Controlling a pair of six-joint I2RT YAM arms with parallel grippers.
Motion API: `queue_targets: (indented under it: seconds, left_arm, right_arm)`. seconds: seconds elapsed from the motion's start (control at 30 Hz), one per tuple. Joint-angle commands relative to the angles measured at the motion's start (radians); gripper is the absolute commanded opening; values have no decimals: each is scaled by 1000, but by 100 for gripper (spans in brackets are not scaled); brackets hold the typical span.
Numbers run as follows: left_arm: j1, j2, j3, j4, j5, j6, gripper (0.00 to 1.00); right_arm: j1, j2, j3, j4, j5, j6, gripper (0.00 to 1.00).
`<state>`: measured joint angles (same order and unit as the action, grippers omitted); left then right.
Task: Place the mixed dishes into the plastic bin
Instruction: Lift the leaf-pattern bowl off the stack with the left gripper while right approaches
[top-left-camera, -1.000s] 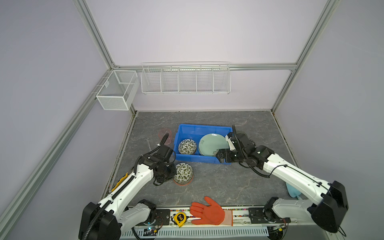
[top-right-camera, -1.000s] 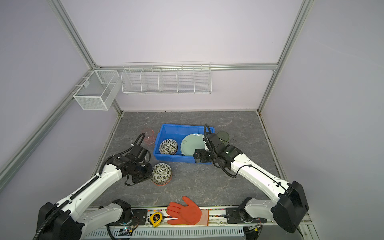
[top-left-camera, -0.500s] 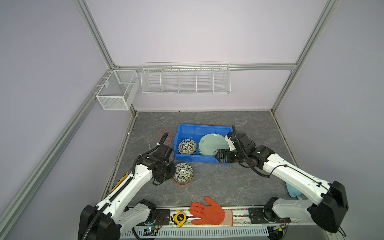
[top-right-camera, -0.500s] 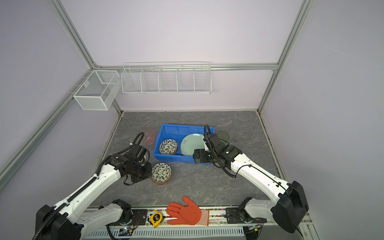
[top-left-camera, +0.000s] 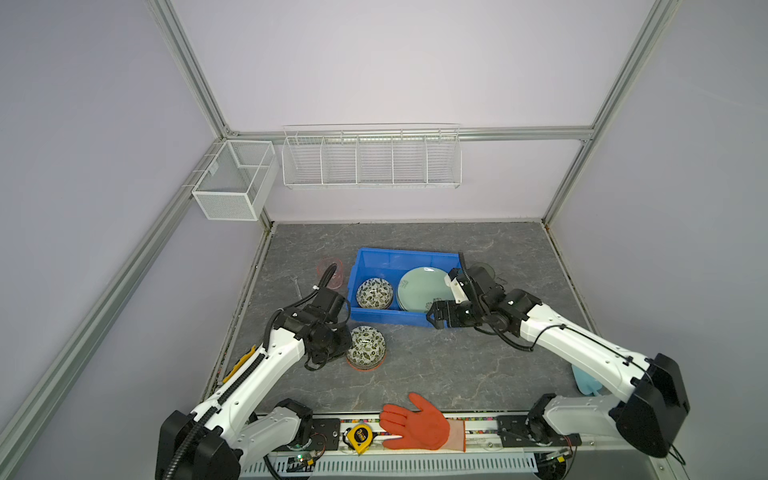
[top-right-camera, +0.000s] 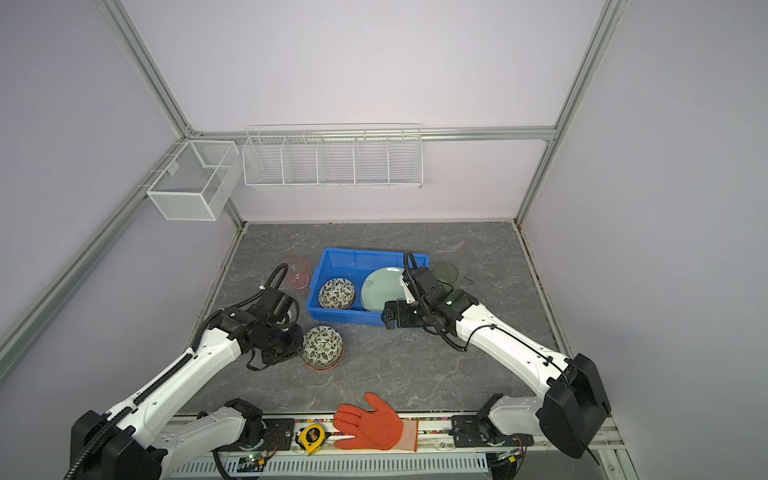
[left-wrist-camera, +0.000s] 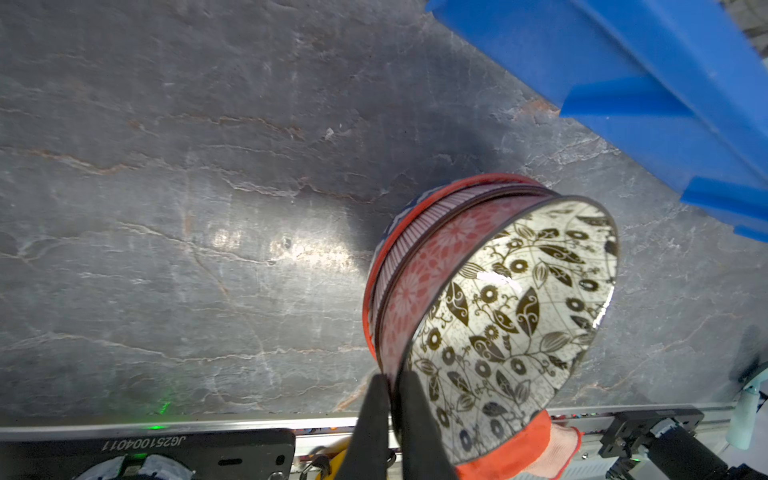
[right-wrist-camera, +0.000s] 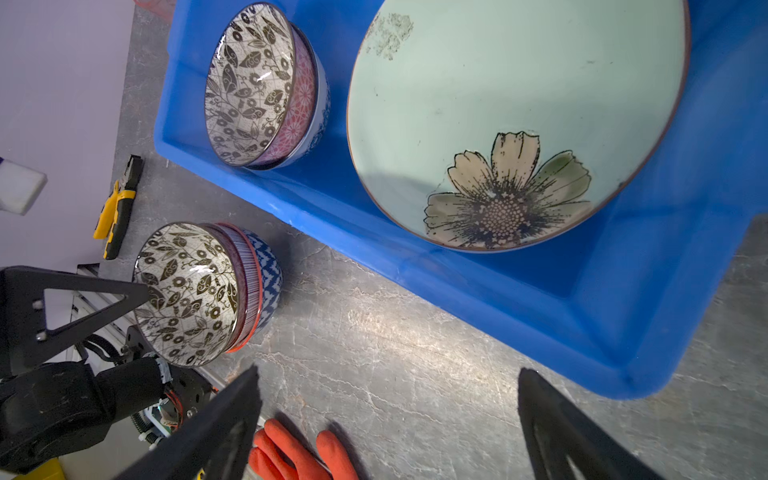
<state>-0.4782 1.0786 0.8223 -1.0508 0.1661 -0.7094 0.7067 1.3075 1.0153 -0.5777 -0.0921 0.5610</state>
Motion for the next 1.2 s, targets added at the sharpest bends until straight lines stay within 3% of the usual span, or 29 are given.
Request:
queue_targets:
  seconds: [0.0, 0.17, 0.3, 0.73, 1.17]
  left_arm:
    - [-4, 1, 18, -14, -23, 11, 18]
    - [-3, 22, 19, -7, -31, 20, 27]
    - [-3, 39, 24, -1, -35, 27, 28]
    - [-4, 68, 57, -8, -46, 42, 13]
    - [-5, 83, 51, 3, -40, 44, 20]
  right_arm:
    - [-4, 7, 13, 9, -15, 2, 98]
    - [-4, 8, 12, 6, -12, 2, 98]
    - [-4, 8, 10, 4, -10, 2, 98]
    - [-6, 11, 5, 3, -5, 2, 98]
    - [-5, 27, 9, 9, -13, 2, 98]
